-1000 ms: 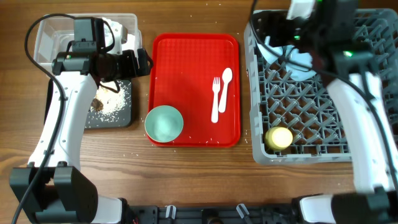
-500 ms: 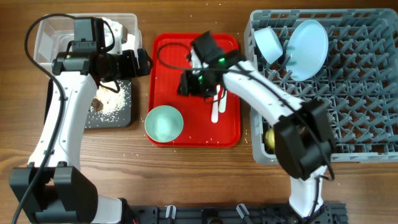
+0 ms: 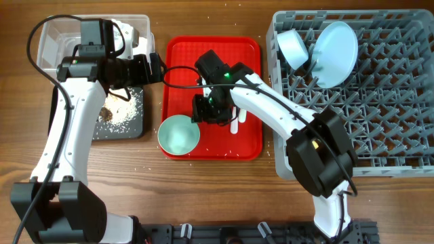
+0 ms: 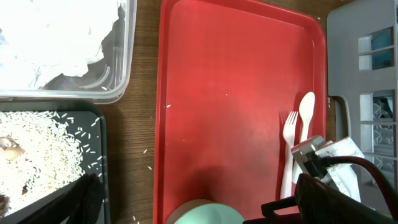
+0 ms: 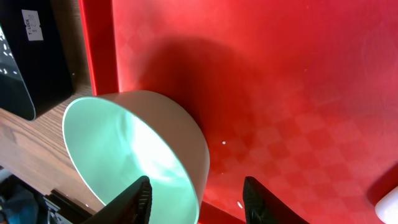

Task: Sort waste into correct bins and load items into the dishwasher rack
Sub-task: 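Grasp the green bowl on the red tray with the right gripper, then carry the green bowl into the rack and release it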

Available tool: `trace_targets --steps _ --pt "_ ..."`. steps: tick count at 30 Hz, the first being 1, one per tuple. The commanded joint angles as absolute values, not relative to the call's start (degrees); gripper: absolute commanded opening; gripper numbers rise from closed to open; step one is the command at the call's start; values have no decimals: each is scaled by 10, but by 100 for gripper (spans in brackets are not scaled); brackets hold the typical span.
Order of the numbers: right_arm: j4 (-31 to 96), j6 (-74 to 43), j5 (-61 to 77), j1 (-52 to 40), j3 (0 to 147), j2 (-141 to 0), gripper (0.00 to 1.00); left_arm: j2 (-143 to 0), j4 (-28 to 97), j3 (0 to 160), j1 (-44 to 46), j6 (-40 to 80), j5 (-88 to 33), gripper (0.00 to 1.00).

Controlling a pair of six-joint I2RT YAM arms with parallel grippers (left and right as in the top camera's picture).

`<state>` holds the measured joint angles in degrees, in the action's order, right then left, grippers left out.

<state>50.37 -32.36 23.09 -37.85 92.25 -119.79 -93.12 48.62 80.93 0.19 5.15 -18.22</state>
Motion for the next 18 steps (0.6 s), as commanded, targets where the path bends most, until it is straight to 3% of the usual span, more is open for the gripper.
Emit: trace_targets --steps 1,12,18 --pt "505 -330 225 -380 921 -1206 49 -923 485 810 -2 49 -179 100" --pt "504 -361 168 -413 921 -1231 47 -923 485 810 -2 49 -179 100" --pt "503 -360 180 -412 921 -1242 29 -923 485 810 -2 49 -179 100"
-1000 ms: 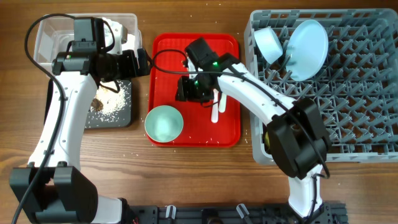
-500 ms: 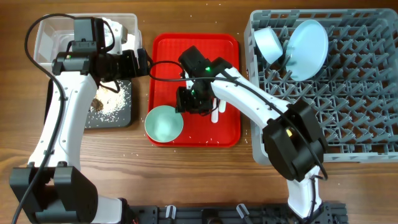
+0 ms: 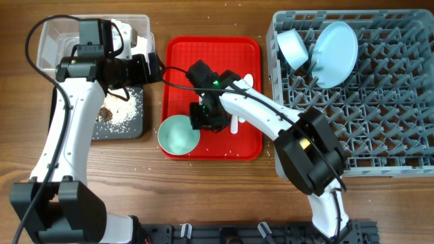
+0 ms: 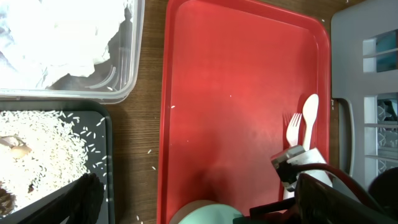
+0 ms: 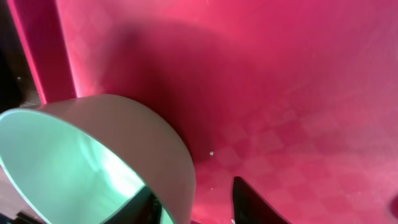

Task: Sort waste into correct bins and load items into the dishwasher rack
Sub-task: 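Carry the green bowl into the rack and release it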

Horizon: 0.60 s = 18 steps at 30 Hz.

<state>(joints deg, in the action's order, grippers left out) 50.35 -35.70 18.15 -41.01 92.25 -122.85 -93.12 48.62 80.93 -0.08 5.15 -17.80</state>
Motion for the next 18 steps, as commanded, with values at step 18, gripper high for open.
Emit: trace_targets --steps 18 --pt "580 -283 -54 -239 926 -953 4 -923 485 810 -2 49 -179 100"
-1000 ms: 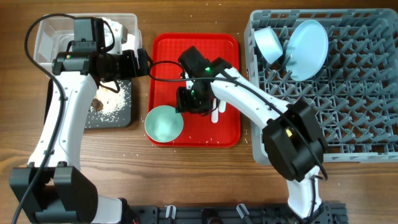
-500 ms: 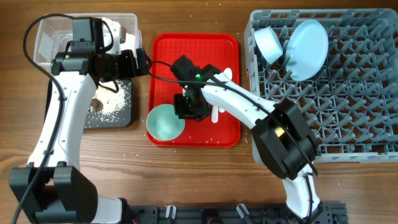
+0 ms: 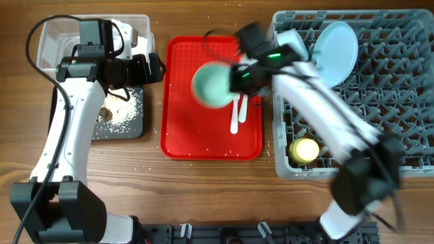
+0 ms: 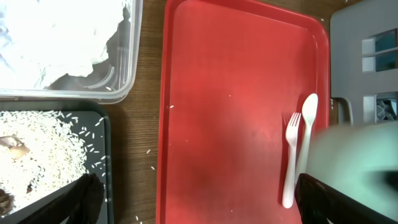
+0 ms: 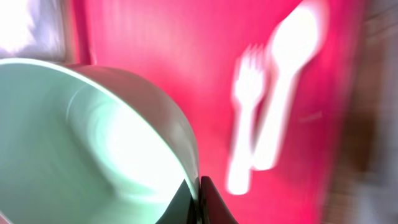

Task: Sort waste into correct bins and load items into the dishwasher rack
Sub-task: 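Carry the green bowl into the rack and release it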

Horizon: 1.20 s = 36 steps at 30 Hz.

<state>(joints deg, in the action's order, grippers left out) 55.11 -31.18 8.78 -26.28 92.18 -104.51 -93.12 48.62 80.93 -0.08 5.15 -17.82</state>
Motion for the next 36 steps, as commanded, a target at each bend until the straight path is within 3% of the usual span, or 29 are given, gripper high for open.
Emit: trace_targets --steps 1,5,8,12,25,36 --pt "595 -285 -102 -232 926 -933 5 -923 485 810 -2 49 -179 100" --pt "688 -290 -353 -226 926 -868 4 -923 485 810 -2 49 -179 100" --pt "764 -344 -471 -226 925 -874 4 -923 485 810 -2 49 -179 100" --pt "816 -295 -587 -226 924 -908 4 -923 485 810 -2 49 -179 100" --pt "684 8 -708 -226 924 -1066 4 -923 485 810 -2 49 -179 100" --pt "682 28 -659 -237 922 -1128 4 -923 485 810 -2 49 -179 100"
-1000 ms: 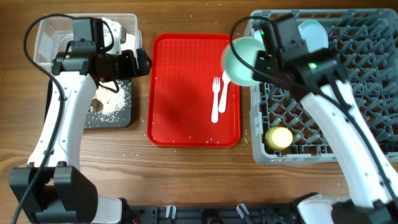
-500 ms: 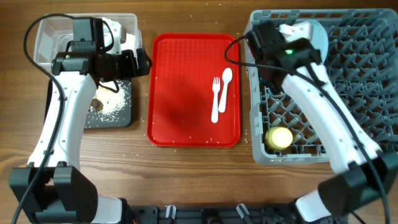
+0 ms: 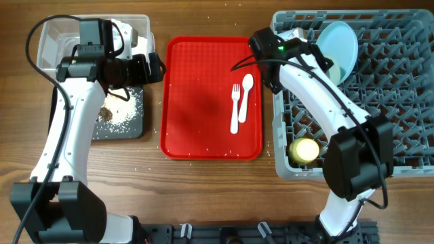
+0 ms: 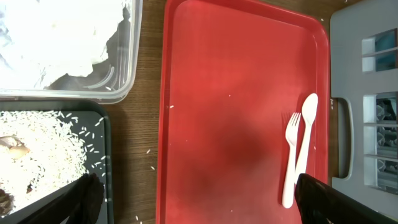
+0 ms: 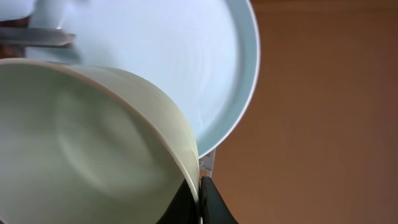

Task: Sort waste into correct bins and load items into the dishwasher rack
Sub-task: 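Carry the green bowl into the rack and release it, then grasp the white plastic fork on the red tray with the right gripper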

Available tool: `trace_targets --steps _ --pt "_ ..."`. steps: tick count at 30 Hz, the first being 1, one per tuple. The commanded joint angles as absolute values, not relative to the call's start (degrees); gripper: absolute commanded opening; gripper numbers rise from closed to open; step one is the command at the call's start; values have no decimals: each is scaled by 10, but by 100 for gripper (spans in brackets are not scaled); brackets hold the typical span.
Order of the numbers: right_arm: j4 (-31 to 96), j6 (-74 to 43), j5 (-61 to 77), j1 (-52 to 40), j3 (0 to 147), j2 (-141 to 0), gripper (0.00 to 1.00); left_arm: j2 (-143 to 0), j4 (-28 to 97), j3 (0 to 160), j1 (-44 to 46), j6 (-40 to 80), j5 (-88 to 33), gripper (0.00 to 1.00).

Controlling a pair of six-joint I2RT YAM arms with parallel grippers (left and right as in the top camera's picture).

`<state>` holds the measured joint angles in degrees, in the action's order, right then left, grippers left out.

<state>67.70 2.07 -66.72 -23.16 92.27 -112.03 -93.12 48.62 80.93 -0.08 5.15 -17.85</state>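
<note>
My right gripper [image 5: 199,190] is shut on the rim of the pale green bowl [image 5: 87,137], which fills the right wrist view. Behind it stands the light blue plate [image 5: 186,50]. In the overhead view the right arm reaches over the top left corner of the grey dishwasher rack [image 3: 380,102], next to the plate [image 3: 340,41]; the bowl is mostly hidden under the arm. A white fork [image 3: 234,108] and white spoon [image 3: 245,95] lie side by side on the red tray [image 3: 196,102]. My left gripper [image 4: 199,208] hangs open above the tray's left part, holding nothing.
A clear bin [image 3: 61,34] with crumpled white waste stands at the back left. In front of it is a black bin [image 3: 125,118] with rice. A yellow item [image 3: 304,148] sits in the rack's front left. Rice grains lie scattered on the wooden table [image 3: 135,176].
My right gripper was above the tray with the bowl in it. It now holds the bowl over the rack's top left corner, in front of the plate. The left arm has not moved.
The bowl lay at the tray's front left with my right gripper open beside it, then closer around its rim. Then the gripper held the bowl up over the tray's right side. Now the bowl is at the rack by the plate. The left arm stayed still throughout.
</note>
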Motion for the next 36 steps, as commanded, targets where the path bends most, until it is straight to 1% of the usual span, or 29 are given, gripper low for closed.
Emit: trace_targets --steps 1,5,9,13,18,20,23,27,28,31,36 --pt "682 28 -658 -237 922 -1128 4 -923 485 810 -2 49 -179 100" --pt "687 28 -629 -244 922 -1128 4 -923 485 810 -2 49 -179 100" --pt "704 24 -629 -250 922 -1128 4 -923 485 810 -2 49 -179 100" --pt "760 -36 -625 -253 922 -1128 4 -923 485 810 -2 49 -179 100" --pt "780 -27 -542 -260 922 -1128 6 -923 485 810 -2 49 -179 100" --pt "779 -27 -515 -267 922 -1128 10 -923 485 810 -2 49 -179 100" --pt "779 -27 -500 -279 922 -1128 20 -923 485 810 -2 49 -179 100" --pt "783 -10 -477 -300 922 -1128 45 -923 485 810 -2 49 -179 100" --pt "783 -11 -475 -304 922 -1128 56 -923 485 810 -2 49 -179 100" --pt "783 -10 -447 -312 922 -1127 70 -923 485 810 -2 49 -179 100" --pt "783 -13 -382 -313 923 -1127 87 -923 485 810 -2 49 -179 100"
